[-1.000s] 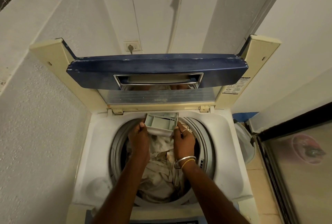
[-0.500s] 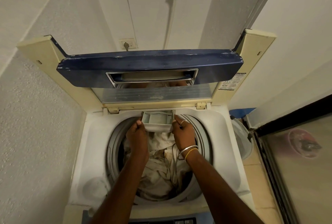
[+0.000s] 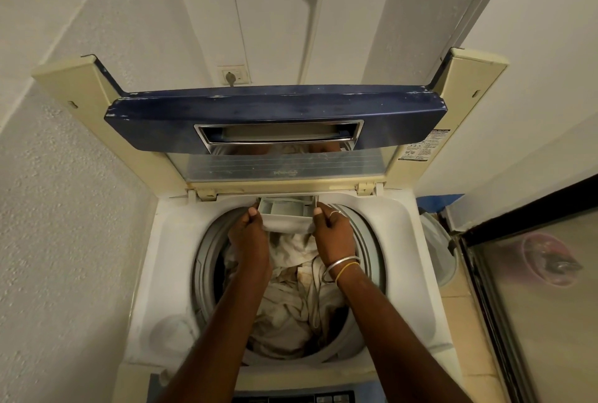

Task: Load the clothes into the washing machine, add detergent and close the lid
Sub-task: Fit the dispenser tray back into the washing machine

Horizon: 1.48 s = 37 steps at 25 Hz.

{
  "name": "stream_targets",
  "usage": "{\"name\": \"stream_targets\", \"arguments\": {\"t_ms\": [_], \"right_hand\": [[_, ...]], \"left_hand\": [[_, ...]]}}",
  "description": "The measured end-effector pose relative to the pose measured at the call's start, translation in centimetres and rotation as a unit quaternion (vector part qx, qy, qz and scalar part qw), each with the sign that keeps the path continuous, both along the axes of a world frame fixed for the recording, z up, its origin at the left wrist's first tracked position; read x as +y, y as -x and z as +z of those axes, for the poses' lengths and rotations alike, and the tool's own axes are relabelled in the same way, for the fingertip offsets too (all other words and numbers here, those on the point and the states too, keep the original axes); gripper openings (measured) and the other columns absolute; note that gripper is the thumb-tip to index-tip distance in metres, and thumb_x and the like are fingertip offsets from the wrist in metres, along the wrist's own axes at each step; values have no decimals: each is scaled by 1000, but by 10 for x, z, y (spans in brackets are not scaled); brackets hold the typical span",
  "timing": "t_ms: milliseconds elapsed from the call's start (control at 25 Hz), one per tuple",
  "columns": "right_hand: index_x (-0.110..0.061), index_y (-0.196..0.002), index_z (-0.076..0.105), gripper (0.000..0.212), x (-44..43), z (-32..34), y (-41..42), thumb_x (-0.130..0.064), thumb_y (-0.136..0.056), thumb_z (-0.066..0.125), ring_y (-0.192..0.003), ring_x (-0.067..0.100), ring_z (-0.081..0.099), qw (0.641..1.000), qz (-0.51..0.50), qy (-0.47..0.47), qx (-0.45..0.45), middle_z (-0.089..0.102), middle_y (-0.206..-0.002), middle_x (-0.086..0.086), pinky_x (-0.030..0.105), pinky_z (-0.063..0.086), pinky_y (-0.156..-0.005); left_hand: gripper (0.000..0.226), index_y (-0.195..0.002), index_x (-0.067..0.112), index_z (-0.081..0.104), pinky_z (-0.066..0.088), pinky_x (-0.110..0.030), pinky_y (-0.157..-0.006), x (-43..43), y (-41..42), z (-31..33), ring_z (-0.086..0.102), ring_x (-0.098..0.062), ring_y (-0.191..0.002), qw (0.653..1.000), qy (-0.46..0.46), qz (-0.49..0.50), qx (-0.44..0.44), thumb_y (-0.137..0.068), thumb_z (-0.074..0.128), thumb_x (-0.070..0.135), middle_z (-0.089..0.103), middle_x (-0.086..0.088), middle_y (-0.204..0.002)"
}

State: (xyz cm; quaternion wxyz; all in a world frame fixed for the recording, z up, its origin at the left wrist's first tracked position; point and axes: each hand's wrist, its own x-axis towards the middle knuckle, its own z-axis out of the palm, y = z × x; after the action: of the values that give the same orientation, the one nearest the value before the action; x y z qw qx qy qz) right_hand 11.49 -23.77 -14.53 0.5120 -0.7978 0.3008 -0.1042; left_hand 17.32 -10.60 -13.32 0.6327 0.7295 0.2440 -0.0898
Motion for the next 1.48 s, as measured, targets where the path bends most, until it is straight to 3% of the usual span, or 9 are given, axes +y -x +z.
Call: {"name": "stream_targets", "arguments": {"t_ms": [200,480,640,760,880,960,1080,1320,1480], "right_hand": [[-13,-95,72,24,-4,-3,0,-25,-101,51,-76,19,63,1000,3,3,3,67,-79,0,27,47,-70],[-7,-99,74,24,-2,-3,-4,-21,-100,54,-76,13,59,999,-32,37,-16,70,-84,6,21,40,-70],[-11,-113,71,22,2,-3,-6,-15,-99,54,-85,11,61,998,-54,10,-42,69,-93,1,22,46,-78],[-16,-97,65,10,5,-6,-8,-14,-98,55,-78,15,62,994,-94,-22,-58,66,-84,0,25,48,-73],[-14,-91,63,9,7,-9,-10,-14,-97,57,-71,7,58,993,-105,-10,-57,64,-78,-2,10,41,-66],[-12,-89,63,8,7,-10,-12,-17,-95,62,-72,0,57,989,-135,-21,-58,64,-79,-3,3,38,-66],[-6,-93,60,17,5,-14,-19,-18,-90,71,-72,1,57,978,-185,-72,-63,62,-77,-6,11,41,-70],[-10,-91,56,18,11,-26,-27,-23,-91,68,-75,19,61,970,-202,-109,-79,62,-78,-1,29,48,-76],[-6,-98,52,23,19,-26,-31,-27,-97,61,-56,18,65,941,-238,-230,-73,63,-76,8,29,54,-50]], "left_hand": [[32,-113,8,72,45,-28,-74,-2,-2,1,59,-10,-77,1000,-10,8,-20,-104,47,27,63,7,-83],[32,-117,8,71,55,-39,-86,-2,-1,-8,63,-20,-92,999,17,6,-35,-104,47,25,65,7,-87],[26,-105,28,75,53,-41,-79,-1,0,-17,62,-33,-83,999,38,0,-23,-98,52,37,68,3,-81],[22,-111,34,73,54,-39,-80,3,1,-17,64,-21,-84,997,76,-6,-4,-97,56,36,73,5,-89],[27,-123,17,69,58,-40,-86,2,0,-16,69,-21,-98,993,115,6,2,-100,57,25,73,-4,-105],[21,-115,13,69,58,-37,-82,-1,-2,-15,69,-20,-93,989,145,22,15,-100,58,24,72,-7,-105],[9,-96,17,63,56,-40,-80,-6,-9,-13,67,-23,-84,978,190,55,60,-100,58,23,69,-10,-91],[24,-123,6,54,60,-29,-62,-16,-16,-11,68,-24,-95,963,242,86,85,-102,53,17,66,-13,-107],[31,-128,6,52,61,-29,-59,-18,-17,-17,68,-29,-101,959,251,96,96,-102,52,22,65,-16,-114]]}}
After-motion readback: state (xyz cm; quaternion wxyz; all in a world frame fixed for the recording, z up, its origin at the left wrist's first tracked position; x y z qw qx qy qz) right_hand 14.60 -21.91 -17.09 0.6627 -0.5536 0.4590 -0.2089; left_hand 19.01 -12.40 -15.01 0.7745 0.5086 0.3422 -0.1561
